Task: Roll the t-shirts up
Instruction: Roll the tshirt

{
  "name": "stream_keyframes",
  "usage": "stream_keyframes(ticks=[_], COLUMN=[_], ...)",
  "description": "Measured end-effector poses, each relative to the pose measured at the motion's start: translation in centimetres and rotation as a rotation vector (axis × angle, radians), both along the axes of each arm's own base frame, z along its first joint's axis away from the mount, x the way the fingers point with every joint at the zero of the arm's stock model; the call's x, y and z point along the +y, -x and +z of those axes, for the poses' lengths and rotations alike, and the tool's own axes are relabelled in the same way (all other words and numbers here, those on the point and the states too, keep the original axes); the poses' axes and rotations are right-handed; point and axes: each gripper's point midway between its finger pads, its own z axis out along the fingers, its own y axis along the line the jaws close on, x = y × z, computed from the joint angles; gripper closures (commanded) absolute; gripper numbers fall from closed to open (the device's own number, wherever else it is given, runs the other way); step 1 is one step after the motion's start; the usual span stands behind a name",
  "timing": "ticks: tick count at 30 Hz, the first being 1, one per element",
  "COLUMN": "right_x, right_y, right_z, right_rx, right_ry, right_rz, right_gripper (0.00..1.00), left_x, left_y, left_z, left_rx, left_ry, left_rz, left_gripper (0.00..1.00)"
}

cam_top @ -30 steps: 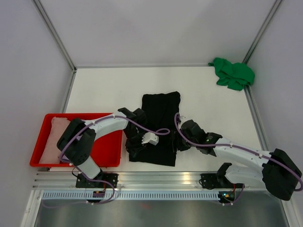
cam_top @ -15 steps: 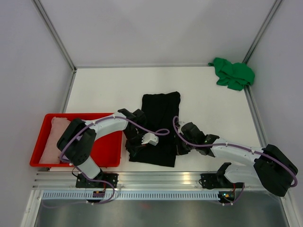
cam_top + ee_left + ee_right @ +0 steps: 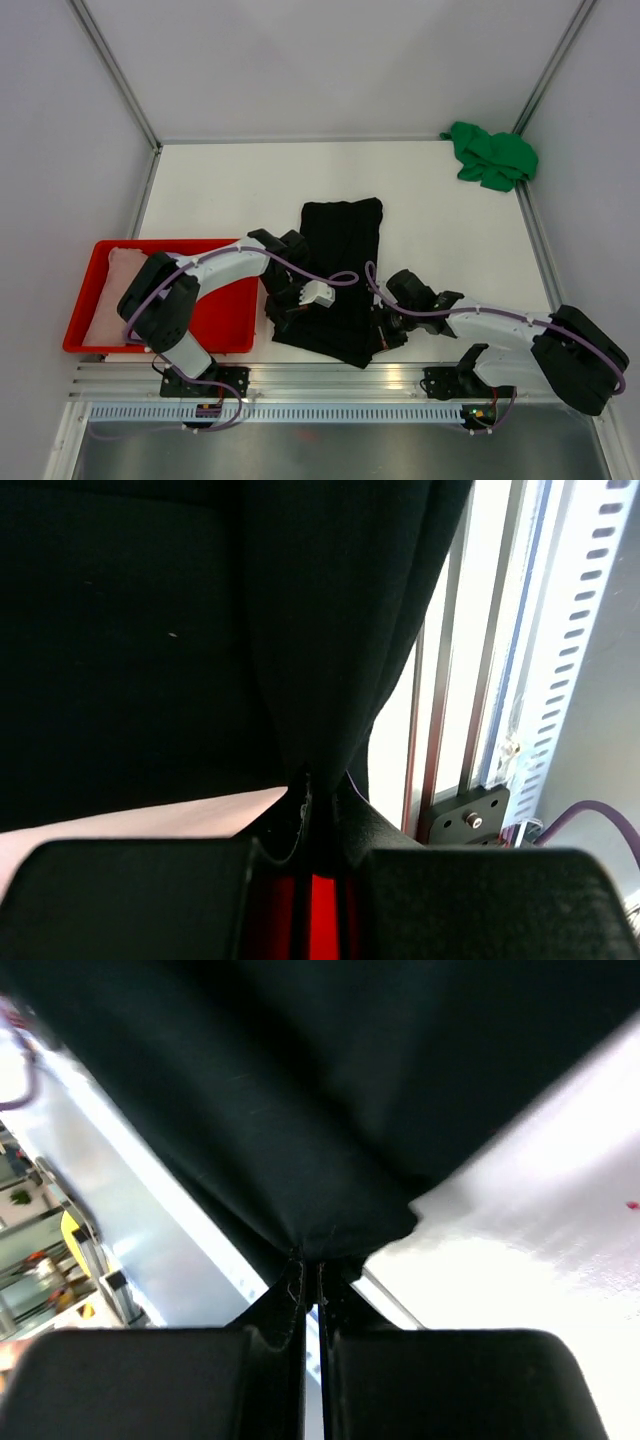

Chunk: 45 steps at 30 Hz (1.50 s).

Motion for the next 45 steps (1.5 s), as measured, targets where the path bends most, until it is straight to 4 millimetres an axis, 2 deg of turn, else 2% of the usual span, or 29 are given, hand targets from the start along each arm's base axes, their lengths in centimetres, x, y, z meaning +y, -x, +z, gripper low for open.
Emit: stream_keyframes(ticks=[2, 6, 7, 9, 10, 12, 15, 19, 20, 21, 24, 28, 31, 33, 35, 36, 38, 45], right_x=[-0.4, -0.1, 0.0, 0.1, 0.1, 0.0, 0.0, 0.1, 0.0, 0.0, -0.5, -1.0, -0.9, -0.7, -0.9, -1.1, -1.4, -1.7], right_y=[0.6, 0.4, 0.4, 0.2, 0.1, 0.1, -0.2, -1.1, -1.2, -1.4, -1.5, -2.1, -3.1, -3.7, -3.9, -3.9, -3.9, -4.6], right_z=[-1.0, -1.2, -1.2, -1.3, -1.3, -1.3, -1.2, -0.5, -0.4, -0.4, -0.8, -0.6, 0.6, 1.3, 1.3, 1.2, 1.2, 1.7], right_rx=[0.045, 0.058, 0.057, 0.059, 0.059, 0.064, 0.059, 0.023, 0.019, 0.017, 0.018, -0.012, -0.060, -0.089, -0.101, -0.106, -0.116, -0.174], right_ry=[0.027, 0.023, 0.023, 0.023, 0.025, 0.032, 0.037, 0.030, 0.033, 0.040, 0.068, 0.115, 0.113, 0.105, 0.112, 0.123, 0.137, 0.120], right_rz=[0.000, -0.011, -0.014, -0.026, -0.031, -0.044, -0.072, -0.122, -0.130, -0.139, -0.158, -0.168, -0.171, -0.175, -0.177, -0.179, -0.183, -0.209], right_gripper=[1.00, 1.00, 1.00, 1.00, 1.00, 0.99, 0.93, 0.85, 0.81, 0.71, 0.60, 0.56, 0.56, 0.56, 0.57, 0.57, 0.58, 0.60], left_x=[-0.3, -0.3, -0.3, -0.1, 0.0, 0.3, 1.0, 1.5, 1.6, 1.7, 1.8, 0.8, -1.2, -1.4, -0.5, -0.1, 0.4, 0.0], left_y=[0.1, 0.2, 0.1, -0.1, -0.2, -0.5, -1.1, -2.1, -2.4, -2.7, -3.3, -2.8, -0.5, 1.3, 1.7, 1.7, 1.8, 2.0], left_z=[0.1, 0.0, -0.1, -0.3, -0.4, -0.6, -0.7, 0.4, 0.8, 1.2, 2.6, 4.8, 5.6, 4.8, 3.3, 2.5, 1.5, 0.2], left_rx=[0.005, 0.008, 0.004, -0.005, -0.010, -0.026, -0.068, -0.158, -0.186, -0.212, -0.285, -0.394, -0.505, -0.530, -0.539, -0.543, -0.547, -0.614], left_ry=[0.012, 0.011, 0.007, -0.005, -0.010, -0.030, -0.064, -0.063, -0.058, -0.050, -0.027, 0.030, 0.116, 0.137, 0.088, 0.057, 0.017, 0.010], left_rz=[-0.001, -0.003, -0.003, -0.002, -0.002, -0.001, -0.002, -0.003, -0.004, -0.003, -0.001, -0.051, -0.146, -0.196, -0.200, -0.198, -0.199, -0.227], left_gripper=[0.98, 0.95, 0.83, 0.72, 0.60, 0.48, 0.41, 0.35, 0.34, 0.34, 0.31, 0.28, 0.26, 0.26, 0.28, 0.39, 0.46, 0.45])
